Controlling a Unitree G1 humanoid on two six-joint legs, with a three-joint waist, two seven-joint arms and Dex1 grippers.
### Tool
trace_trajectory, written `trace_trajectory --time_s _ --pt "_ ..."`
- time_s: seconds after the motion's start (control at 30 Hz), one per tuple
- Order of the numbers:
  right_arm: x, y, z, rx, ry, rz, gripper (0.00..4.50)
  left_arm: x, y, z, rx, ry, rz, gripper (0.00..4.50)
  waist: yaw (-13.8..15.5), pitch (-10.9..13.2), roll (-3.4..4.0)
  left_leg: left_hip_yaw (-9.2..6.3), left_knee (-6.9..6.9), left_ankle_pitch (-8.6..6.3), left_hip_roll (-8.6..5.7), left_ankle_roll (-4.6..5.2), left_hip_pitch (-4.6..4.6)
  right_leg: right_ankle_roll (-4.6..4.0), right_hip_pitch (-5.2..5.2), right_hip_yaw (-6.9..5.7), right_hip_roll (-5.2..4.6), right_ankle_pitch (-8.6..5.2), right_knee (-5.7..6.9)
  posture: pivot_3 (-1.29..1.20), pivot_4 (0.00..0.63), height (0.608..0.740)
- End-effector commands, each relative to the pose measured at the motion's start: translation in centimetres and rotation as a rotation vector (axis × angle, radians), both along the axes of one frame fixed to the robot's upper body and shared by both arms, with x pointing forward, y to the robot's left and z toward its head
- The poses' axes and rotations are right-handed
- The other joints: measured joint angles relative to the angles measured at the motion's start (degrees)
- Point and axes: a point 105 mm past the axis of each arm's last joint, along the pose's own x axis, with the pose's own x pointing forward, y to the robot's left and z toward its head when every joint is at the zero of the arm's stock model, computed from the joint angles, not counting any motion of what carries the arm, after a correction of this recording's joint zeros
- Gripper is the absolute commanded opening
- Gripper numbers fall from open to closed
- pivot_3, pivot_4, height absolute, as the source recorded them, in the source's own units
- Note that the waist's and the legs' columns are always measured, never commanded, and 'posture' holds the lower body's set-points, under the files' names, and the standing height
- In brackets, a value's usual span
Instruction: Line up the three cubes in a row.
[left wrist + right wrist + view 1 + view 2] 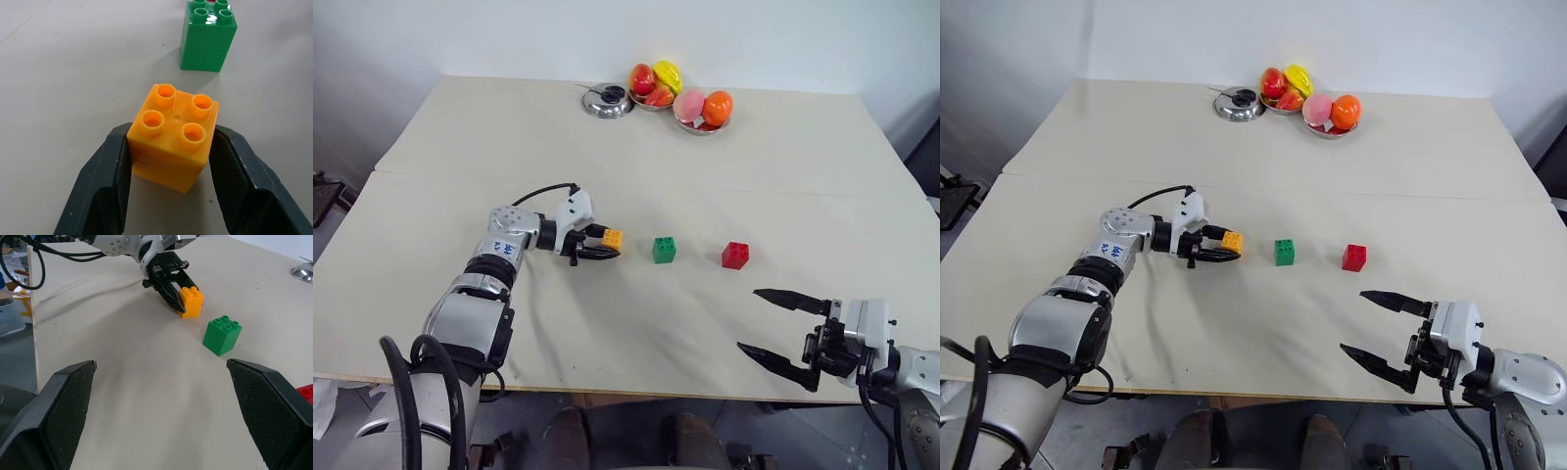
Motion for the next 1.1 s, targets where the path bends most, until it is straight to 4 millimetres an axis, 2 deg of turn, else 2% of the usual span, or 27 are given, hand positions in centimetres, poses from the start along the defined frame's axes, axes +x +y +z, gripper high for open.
trace_trajectory --time_s 0.03,0.13,0.23,0.33,0.4,0.57,0.63,0.77,0.87,1.1 --pt "-0.3 0.2 1.0 -0.002 -0.054 0.001 4.5 0.0 0.0 0.5 -0.013 -0.001 -0.011 2.65 0.0 0.0 0.0 0.0 0.0 0.0 0.0 0.0 0.0 0.0 0.0 0.0 0.0 0.0 0.0 0.0 0.15 0.74" --pt "-0.2 0.1 0.9 -0.003 -0.053 0.002 4.5 0.0 0.4 1.0 -0.043 -0.019 -0.007 3.55 -0.01 0.0 0.0 0.0 0.0 0.0 0.0 0.0 0.0 0.0 -0.01 0.0 0.0 0.0 0.0 0.0 0.15 0.74" --pt "-0.1 0.0 0.9 -0.003 -0.054 0.002 4.5 0.1 1.0 2.5 -0.119 -0.055 -0.006 4.47 -0.02 0.0 0.0 0.0 -0.01 0.0 0.0 0.0 0.0 0.0 -0.01 0.0 0.0 0.0 0.0 0.0 0.15 0.74" --pt "0.0 -0.8 1.0 -0.014 -0.055 -0.001 4.5 -1.4 4.3 3.4 -0.116 -0.105 -0.07 4.47 -0.63 0.0 0.0 0.0 -0.03 0.0 0.01 0.0 0.0 0.0 -0.02 0.0 0.0 0.0 0.01 0.0 0.15 0.74" --pt "-0.1 -1.4 1.0 -0.023 -0.052 -0.002 4.5 -2.6 6.9 3.3 -0.122 -0.099 -0.077 4.47 -1.52 0.0 0.02 0.02 -0.15 0.01 0.01 -0.01 0.04 -0.04 -0.03 0.0 0.0 -0.02 0.03 0.0 0.15 0.74" --pt "-0.3 -3.0 0.9 -0.049 -0.033 -0.004 4.5 -5.8 11.7 1.6 -0.097 -0.084 -0.026 4.47 -1.41 0.01 0.06 0.05 -0.31 0.03 0.02 -0.04 0.12 -0.06 -0.02 0.0 0.01 -0.03 0.1 0.0 0.15 0.74" --pt "-0.2 -3.9 0.7 -0.065 -0.021 -0.007 4.5 -7.7 13.7 0.8 -0.085 -0.081 0.024 4.47 -1.42 0.01 0.06 0.05 -0.3 0.02 0.03 -0.03 0.11 -0.06 -0.02 0.0 0.01 -0.03 0.1 0.0 0.15 0.74" --pt "0.3 -5.3 0.3 -0.084 -0.012 -0.021 4.5 -10.5 15.4 0.3 -0.076 -0.099 0.125 4.47 -1.37 0.02 0.06 0.05 -0.32 0.02 0.05 -0.02 0.12 -0.06 -0.03 0.01 0.01 -0.04 0.06 0.0 0.15 0.74" --pt "0.7 -6.2 -0.1 -0.093 -0.011 -0.038 4.5 -12.0 15.9 0.6 -0.084 -0.103 0.185 4.47 -1.06 0.02 0.07 0.02 -0.22 0.02 0.07 -0.03 0.13 -0.07 0.01 0.01 0.01 -0.04 0.06 0.0 0.15 0.74" --pt "0.9 -6.7 -1.1 -0.101 0.005 -0.015 4.5 -13.7 17.0 1.8 -0.137 -0.145 0.329 4.47 -1.43 -0.01 0.14 0.01 -0.29 0.05 0.07 -0.07 0.18 -0.08 -0.01 0.01 0.01 -0.04 0.1 0.0 0.15 0.74"
